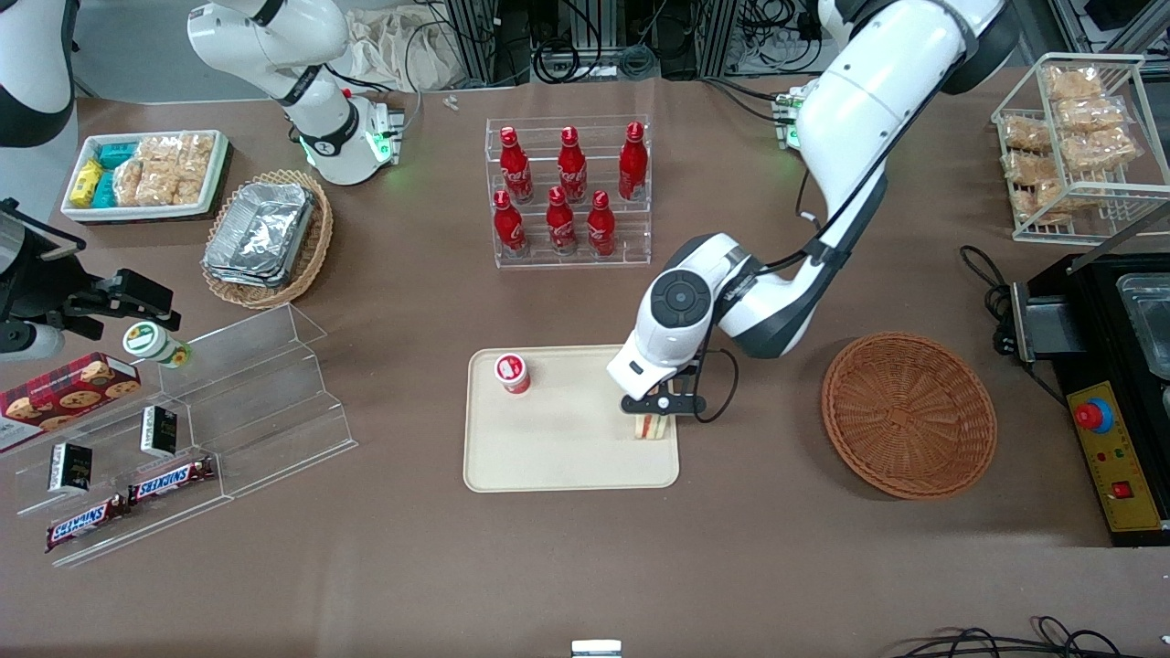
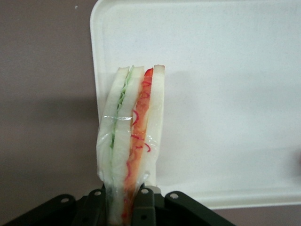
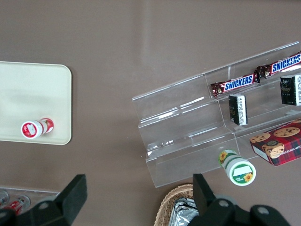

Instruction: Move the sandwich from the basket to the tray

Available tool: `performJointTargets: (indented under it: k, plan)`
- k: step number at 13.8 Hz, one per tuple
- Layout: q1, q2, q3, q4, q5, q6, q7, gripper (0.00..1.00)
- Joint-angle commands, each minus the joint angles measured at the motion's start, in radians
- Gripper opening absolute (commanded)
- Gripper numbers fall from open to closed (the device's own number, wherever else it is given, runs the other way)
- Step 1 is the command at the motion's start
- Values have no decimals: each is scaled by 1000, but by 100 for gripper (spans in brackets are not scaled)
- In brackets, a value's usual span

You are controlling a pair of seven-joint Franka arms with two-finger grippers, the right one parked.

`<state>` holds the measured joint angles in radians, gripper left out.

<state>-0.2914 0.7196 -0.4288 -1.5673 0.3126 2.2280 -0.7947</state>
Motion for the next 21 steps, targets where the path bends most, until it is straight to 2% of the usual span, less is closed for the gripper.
performJointTargets:
  k: [1,2,3,5,8,10,14,17,18,19,21]
  plan:
    - [-20,50,16,46,66,13,-44,17]
    - [-22,50,16,49,68,13,-60,77]
    - [-22,43,15,49,77,12,-70,100]
    - [-8,-12,15,49,68,-2,-74,100]
    - [31,-165,9,47,42,-161,-64,100]
    - [66,-253,10,47,-47,-229,-32,100]
    - [170,-390,10,47,-199,-425,190,100]
    - [269,-486,10,47,-253,-563,311,100]
    - [311,-523,15,49,-297,-617,393,100]
    - [330,-564,42,49,-331,-667,479,100]
    - [310,-632,180,46,-359,-749,563,100]
